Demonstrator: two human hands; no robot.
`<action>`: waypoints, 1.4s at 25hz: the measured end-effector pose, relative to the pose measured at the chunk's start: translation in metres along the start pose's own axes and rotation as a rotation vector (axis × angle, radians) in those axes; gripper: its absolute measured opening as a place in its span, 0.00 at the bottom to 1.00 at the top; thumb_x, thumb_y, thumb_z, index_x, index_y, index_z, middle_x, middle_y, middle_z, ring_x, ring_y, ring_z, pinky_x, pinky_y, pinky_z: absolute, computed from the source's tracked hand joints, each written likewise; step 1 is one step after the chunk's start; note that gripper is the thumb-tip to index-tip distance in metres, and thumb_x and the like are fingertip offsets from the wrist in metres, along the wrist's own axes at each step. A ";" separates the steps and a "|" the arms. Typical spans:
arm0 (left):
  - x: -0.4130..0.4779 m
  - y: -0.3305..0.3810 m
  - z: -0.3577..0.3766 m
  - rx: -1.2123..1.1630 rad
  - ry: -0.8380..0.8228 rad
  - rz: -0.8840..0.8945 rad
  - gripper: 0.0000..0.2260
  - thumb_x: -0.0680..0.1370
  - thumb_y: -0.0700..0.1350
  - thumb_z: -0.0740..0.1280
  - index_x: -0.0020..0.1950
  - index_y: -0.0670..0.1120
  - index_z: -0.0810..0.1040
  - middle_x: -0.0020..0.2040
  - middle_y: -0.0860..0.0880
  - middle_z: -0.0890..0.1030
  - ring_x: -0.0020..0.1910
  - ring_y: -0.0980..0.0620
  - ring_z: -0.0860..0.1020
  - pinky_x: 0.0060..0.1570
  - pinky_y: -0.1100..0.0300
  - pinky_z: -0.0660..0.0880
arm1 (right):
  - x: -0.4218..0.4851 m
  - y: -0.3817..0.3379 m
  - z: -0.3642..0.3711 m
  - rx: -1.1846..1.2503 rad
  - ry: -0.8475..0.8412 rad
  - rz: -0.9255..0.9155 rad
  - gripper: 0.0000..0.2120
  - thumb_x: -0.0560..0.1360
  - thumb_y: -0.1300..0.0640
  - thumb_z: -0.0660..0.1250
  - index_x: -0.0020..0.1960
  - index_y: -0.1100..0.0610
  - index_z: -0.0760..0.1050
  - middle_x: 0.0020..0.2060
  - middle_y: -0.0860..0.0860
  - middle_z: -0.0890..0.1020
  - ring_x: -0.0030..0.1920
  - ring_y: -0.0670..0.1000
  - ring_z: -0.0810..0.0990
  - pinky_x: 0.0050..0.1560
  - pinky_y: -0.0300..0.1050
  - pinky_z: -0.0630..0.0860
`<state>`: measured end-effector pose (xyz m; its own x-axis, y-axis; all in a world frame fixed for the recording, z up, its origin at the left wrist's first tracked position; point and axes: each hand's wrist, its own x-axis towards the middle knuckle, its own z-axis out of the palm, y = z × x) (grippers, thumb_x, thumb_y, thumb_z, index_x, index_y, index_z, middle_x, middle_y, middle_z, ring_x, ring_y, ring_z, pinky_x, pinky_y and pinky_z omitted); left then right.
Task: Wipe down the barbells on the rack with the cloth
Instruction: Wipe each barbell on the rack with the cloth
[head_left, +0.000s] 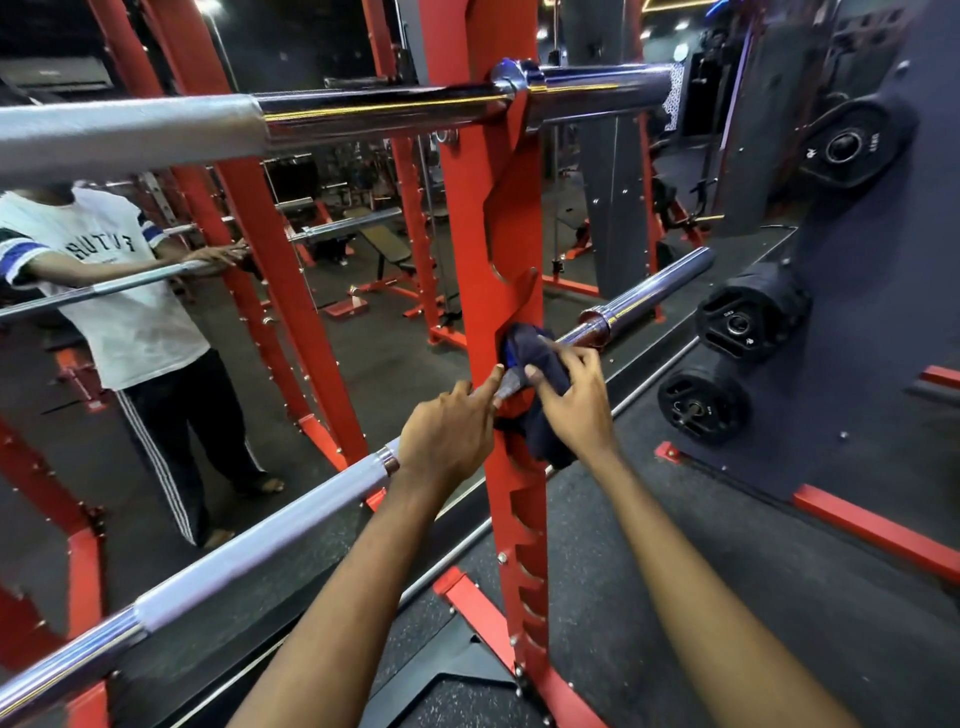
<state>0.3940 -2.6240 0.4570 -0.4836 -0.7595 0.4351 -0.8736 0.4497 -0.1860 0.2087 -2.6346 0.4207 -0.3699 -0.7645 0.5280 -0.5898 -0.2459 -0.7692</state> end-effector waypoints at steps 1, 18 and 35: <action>0.001 0.001 0.001 -0.001 0.007 -0.006 0.23 0.85 0.54 0.53 0.81 0.56 0.58 0.57 0.48 0.81 0.47 0.43 0.84 0.35 0.52 0.71 | -0.005 0.005 0.001 0.012 -0.004 -0.026 0.26 0.76 0.40 0.68 0.69 0.52 0.79 0.58 0.55 0.76 0.61 0.56 0.78 0.66 0.51 0.74; 0.008 0.020 0.017 0.070 0.134 -0.085 0.22 0.85 0.54 0.53 0.79 0.55 0.64 0.52 0.48 0.80 0.45 0.44 0.80 0.40 0.49 0.74 | 0.046 0.043 -0.014 0.040 0.042 -0.026 0.23 0.79 0.57 0.70 0.74 0.52 0.75 0.67 0.55 0.73 0.69 0.59 0.74 0.74 0.48 0.68; 0.040 0.052 0.030 -0.078 0.141 0.001 0.23 0.80 0.56 0.58 0.74 0.52 0.72 0.73 0.46 0.74 0.63 0.44 0.74 0.57 0.50 0.73 | 0.057 0.053 -0.023 -0.374 0.183 -0.095 0.24 0.79 0.59 0.68 0.74 0.48 0.73 0.69 0.54 0.72 0.60 0.60 0.74 0.62 0.56 0.74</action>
<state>0.3279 -2.6451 0.4386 -0.4670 -0.6879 0.5556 -0.8637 0.4896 -0.1198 0.1397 -2.6773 0.4180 -0.4024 -0.6224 0.6713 -0.8348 -0.0514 -0.5481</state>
